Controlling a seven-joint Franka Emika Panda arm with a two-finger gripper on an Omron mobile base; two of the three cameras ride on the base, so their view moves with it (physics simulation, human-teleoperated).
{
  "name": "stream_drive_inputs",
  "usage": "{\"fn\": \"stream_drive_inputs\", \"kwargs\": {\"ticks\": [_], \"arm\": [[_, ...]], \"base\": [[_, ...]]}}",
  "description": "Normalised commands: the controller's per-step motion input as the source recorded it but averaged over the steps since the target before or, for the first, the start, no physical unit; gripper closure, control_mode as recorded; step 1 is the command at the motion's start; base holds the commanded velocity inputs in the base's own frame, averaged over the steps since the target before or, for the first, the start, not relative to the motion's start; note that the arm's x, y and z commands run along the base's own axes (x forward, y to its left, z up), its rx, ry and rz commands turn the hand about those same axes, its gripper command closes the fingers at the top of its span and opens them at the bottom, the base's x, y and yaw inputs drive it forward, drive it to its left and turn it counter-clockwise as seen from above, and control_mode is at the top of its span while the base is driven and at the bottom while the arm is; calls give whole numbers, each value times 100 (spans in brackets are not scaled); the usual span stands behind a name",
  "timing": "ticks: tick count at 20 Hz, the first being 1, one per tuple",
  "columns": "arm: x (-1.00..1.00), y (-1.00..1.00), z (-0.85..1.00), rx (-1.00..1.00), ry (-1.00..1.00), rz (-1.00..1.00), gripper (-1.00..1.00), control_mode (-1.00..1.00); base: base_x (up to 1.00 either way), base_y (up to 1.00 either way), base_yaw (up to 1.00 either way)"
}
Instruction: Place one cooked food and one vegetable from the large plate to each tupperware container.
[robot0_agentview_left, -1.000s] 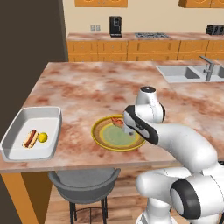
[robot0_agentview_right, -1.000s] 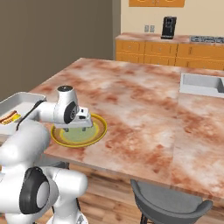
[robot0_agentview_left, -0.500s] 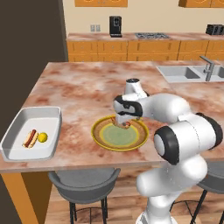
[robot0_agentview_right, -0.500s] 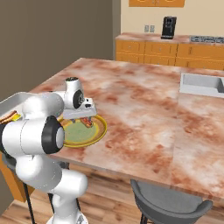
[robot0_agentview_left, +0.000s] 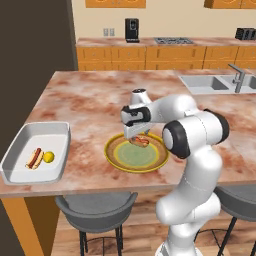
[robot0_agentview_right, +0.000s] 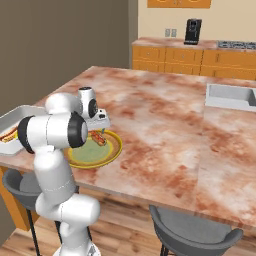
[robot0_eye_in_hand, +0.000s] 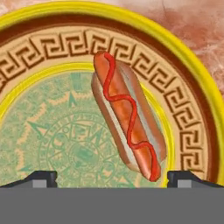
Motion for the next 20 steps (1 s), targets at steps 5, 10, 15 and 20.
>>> {"fn": "stream_drive_inputs", "kwargs": {"ticks": [5, 10, 15, 20], "arm": [[47, -9, -15, 0, 0, 9, -100, -100], [15, 0, -18, 0, 0, 7, -100, -100], [-20, 0, -35, 0, 4, 1, -100, -100], [-3, 0, -36, 0, 2, 3, -100, -100]], "base": [[0, 0, 0], [0, 0, 0], [0, 0, 0], [0, 0, 0]]}}
